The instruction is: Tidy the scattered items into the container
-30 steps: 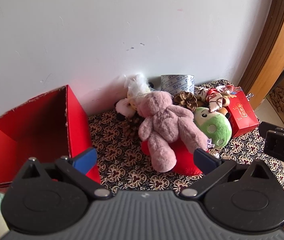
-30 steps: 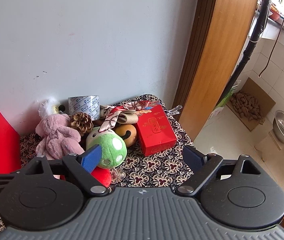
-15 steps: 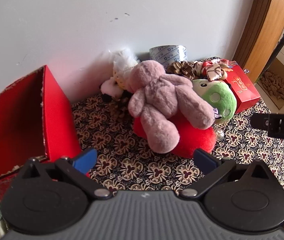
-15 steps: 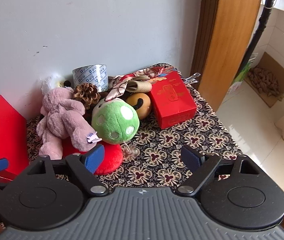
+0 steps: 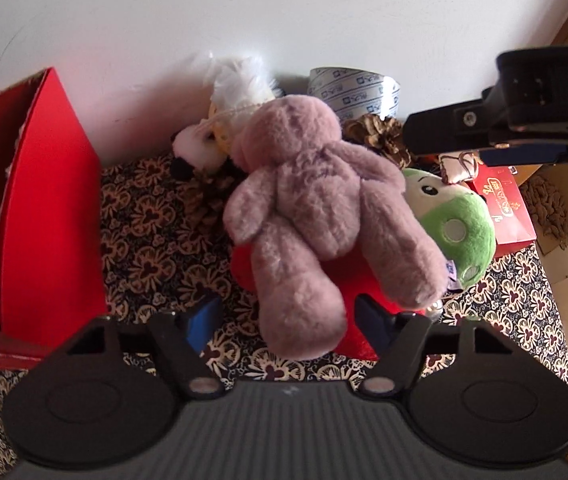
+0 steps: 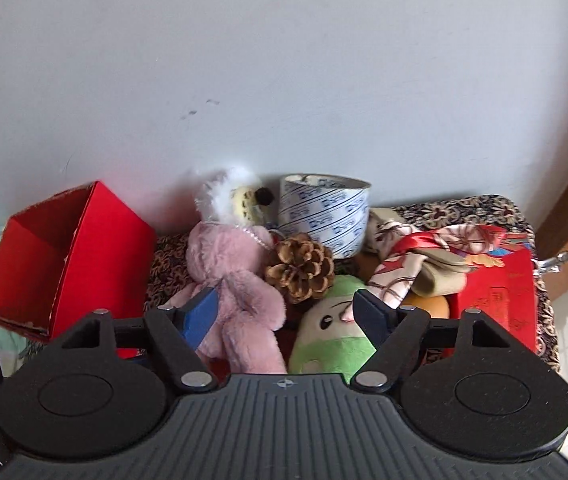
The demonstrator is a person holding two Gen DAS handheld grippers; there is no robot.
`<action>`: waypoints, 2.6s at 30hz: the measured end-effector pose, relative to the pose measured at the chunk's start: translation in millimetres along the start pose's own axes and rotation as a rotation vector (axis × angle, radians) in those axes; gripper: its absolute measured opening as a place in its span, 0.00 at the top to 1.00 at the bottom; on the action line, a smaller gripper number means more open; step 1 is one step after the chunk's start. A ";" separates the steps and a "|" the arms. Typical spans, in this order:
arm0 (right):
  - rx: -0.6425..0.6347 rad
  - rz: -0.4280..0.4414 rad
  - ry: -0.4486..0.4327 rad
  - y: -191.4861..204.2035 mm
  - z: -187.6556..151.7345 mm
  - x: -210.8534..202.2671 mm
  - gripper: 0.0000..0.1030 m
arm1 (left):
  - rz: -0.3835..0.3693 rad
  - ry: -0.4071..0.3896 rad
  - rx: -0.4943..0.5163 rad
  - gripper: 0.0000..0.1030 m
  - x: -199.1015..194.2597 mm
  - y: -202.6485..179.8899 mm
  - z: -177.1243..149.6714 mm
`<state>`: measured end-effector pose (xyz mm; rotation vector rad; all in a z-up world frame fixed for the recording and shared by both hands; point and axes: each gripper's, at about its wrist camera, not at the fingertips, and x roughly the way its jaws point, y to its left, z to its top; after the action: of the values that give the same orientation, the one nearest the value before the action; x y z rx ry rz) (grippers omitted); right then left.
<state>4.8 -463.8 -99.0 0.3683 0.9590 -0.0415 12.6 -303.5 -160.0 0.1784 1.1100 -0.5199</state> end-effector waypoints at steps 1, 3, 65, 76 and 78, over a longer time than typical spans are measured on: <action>-0.019 0.023 0.023 2.6 1.2 6.0 0.32 | -0.002 0.002 -0.008 0.34 0.4 0.7 -0.1; -0.040 0.056 0.052 7.2 4.0 14.7 0.37 | -0.014 0.003 -0.027 0.35 -1.0 2.5 1.2; -0.311 0.205 -0.275 57.2 33.3 -80.7 0.97 | -0.065 -0.242 -0.112 0.72 -101.4 -16.3 -1.4; -0.119 -0.049 -0.181 62.9 -3.2 -46.1 0.31 | -0.015 -0.117 0.055 0.72 -58.6 34.5 -45.6; -0.092 -0.055 -0.180 61.7 -3.8 -42.8 0.29 | -0.019 -0.118 0.080 0.72 -68.6 49.4 -53.7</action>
<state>-10.9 -410.2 -48.7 0.2491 0.7897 -0.0791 -30.1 -218.5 -128.8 0.2048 0.9773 -0.5849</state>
